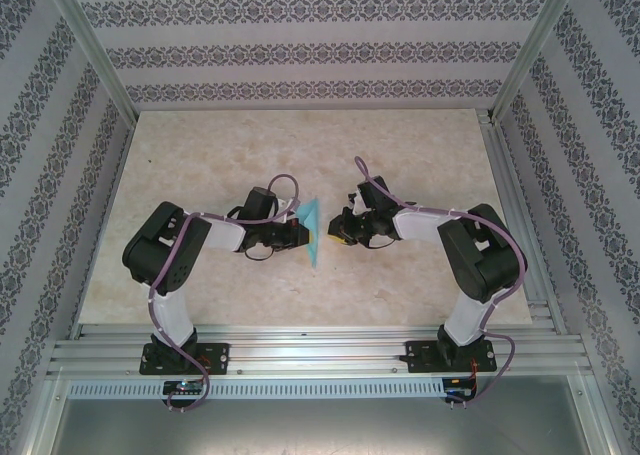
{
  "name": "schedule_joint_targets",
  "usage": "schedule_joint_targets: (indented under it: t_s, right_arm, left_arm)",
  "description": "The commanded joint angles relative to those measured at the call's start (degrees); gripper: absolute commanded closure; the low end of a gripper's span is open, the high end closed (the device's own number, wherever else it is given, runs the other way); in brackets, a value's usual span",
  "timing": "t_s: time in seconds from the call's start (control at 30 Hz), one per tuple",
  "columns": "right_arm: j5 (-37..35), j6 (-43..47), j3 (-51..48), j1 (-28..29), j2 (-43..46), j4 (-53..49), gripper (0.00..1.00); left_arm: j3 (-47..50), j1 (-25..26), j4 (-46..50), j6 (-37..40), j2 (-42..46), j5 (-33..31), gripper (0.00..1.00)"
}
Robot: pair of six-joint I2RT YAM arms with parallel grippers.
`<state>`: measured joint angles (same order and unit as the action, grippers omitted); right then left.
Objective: Fold a paper plane with a square sheet of paper (fold left side to right side)
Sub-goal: Fold the wing for the fifth time at the center of the table.
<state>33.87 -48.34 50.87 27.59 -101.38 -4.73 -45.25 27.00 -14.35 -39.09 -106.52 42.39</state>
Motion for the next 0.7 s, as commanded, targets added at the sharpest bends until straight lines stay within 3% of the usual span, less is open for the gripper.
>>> schedule_joint_targets:
  t_s: [0.0, 0.67]
  right_arm:
    - [-1.3, 0.6, 4.2, -0.7, -2.0, 1.8, 0.86]
    - [-4.4, 0.1, 20.8, -2.4, -15.9, -2.1, 0.90]
  left_arm:
    - [0.9, -0.6, -3.7, -0.3, 0.5, 2.8, 1.00]
    - [2.0, -0.6, -3.7, -1.0, 2.0, 2.0, 1.00]
